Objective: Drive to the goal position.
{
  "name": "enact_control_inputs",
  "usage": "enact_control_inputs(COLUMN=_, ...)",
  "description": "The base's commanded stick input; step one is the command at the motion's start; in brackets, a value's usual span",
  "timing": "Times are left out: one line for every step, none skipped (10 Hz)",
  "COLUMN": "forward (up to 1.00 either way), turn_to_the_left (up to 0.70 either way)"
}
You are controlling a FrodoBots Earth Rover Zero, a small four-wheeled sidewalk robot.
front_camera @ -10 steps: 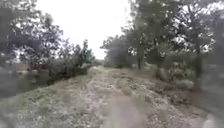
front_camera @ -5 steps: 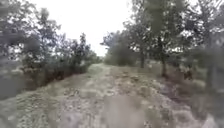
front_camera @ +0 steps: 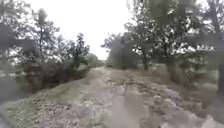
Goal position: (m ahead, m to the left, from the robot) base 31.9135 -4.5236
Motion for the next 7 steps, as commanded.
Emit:
enact_control_inputs(forward=1.00, turn_to_the_left=0.00)
enact_control_inputs(forward=1.00, turn_to_the_left=0.00)
enact_control_inputs(forward=1.00, turn_to_the_left=0.00)
enact_control_inputs(forward=1.00, turn_to_the_left=0.00)
enact_control_inputs(forward=1.00, turn_to_the_left=0.00)
enact_control_inputs(forward=1.00, turn_to_the_left=0.00)
enact_control_inputs(forward=1.00, turn_to_the_left=0.00)
